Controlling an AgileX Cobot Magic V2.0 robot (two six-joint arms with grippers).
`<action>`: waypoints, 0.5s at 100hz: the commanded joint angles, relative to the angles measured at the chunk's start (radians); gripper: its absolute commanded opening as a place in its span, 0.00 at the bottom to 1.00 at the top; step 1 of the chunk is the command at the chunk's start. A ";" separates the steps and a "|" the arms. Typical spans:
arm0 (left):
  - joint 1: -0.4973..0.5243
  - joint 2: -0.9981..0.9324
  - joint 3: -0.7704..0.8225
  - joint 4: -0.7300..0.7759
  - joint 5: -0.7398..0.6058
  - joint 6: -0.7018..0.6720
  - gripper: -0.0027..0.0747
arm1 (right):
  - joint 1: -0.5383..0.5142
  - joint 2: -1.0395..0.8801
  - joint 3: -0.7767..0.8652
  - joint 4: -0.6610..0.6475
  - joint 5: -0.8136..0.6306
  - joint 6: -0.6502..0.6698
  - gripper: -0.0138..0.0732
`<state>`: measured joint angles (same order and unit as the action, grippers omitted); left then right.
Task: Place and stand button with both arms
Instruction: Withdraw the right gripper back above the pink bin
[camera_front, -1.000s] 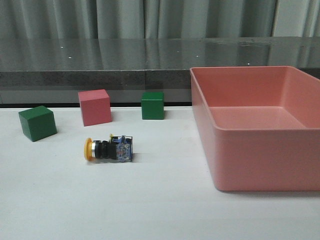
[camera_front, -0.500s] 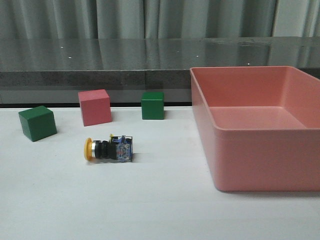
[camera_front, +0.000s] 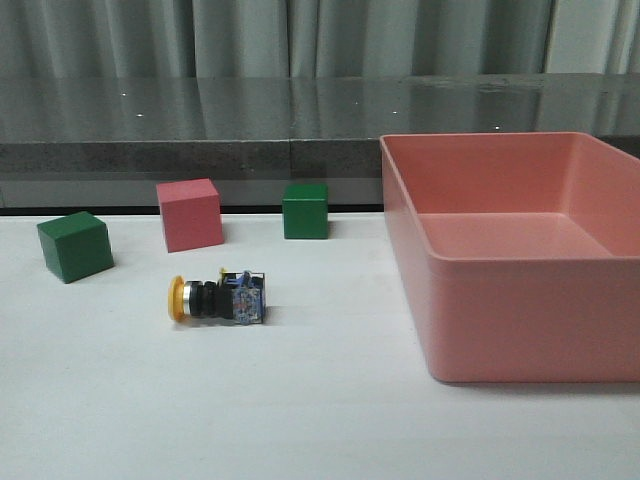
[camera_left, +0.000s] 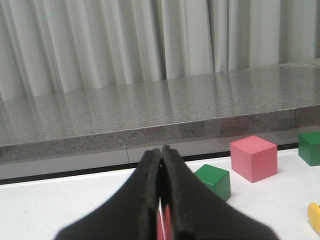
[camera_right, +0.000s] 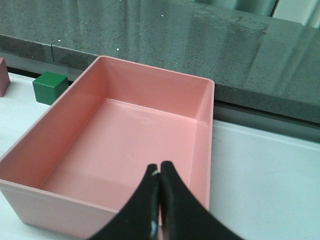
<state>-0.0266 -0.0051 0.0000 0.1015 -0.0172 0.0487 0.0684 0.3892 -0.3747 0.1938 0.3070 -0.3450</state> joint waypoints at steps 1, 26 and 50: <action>0.001 -0.028 0.045 -0.018 -0.109 -0.010 0.01 | -0.007 0.004 -0.025 0.008 -0.083 0.002 0.09; 0.001 0.010 -0.043 -0.271 -0.031 -0.010 0.01 | -0.007 0.004 -0.025 0.008 -0.083 0.002 0.09; 0.001 0.370 -0.355 -0.288 0.380 -0.010 0.01 | -0.007 0.004 -0.025 0.008 -0.083 0.002 0.09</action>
<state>-0.0266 0.2048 -0.2212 -0.1685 0.3250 0.0472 0.0684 0.3892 -0.3747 0.1938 0.3070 -0.3434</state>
